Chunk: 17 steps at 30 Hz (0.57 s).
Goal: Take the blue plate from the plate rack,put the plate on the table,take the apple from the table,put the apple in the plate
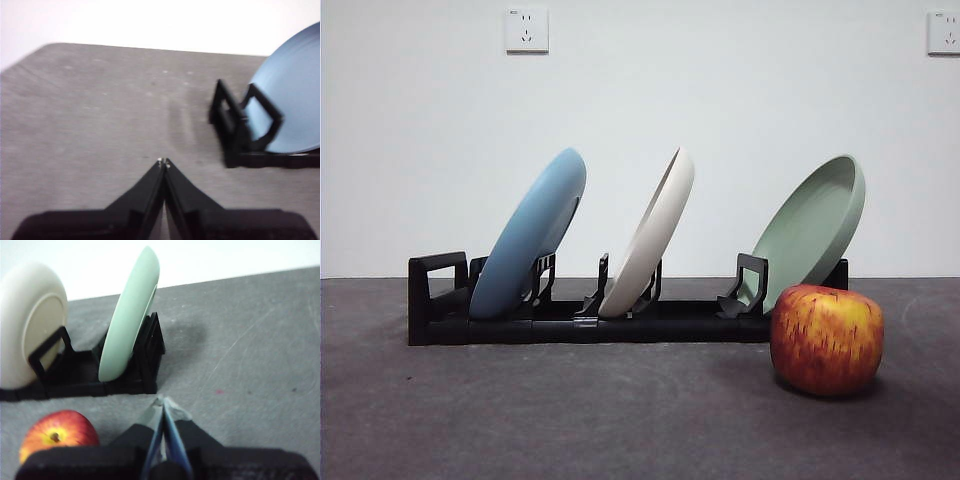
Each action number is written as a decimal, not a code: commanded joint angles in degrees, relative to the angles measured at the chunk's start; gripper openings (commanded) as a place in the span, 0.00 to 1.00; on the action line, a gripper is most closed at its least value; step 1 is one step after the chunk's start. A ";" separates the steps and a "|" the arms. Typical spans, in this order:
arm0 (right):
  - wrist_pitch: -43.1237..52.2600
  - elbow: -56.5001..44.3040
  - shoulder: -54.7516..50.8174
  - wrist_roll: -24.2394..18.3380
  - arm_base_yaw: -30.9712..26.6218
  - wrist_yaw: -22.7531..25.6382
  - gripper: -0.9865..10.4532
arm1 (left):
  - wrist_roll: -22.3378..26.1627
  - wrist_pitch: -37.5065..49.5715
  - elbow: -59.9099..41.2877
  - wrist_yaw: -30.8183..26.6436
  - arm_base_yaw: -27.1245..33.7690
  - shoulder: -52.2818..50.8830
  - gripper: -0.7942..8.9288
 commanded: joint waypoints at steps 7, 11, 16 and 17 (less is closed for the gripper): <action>-0.39 3.37 0.44 18.86 0.04 -3.26 0.08 | -14.43 -0.35 1.99 17.81 0.17 -0.15 0.08; -0.92 7.96 2.80 21.81 0.04 -3.39 0.08 | -17.77 -2.32 6.01 19.23 0.09 0.20 0.08; -2.08 15.91 9.20 21.97 0.04 -7.50 0.08 | -17.75 -2.80 11.98 18.69 0.09 2.91 0.08; -2.60 17.51 10.67 21.97 0.04 -8.22 0.08 | -17.75 -2.80 13.07 18.75 0.09 3.80 0.08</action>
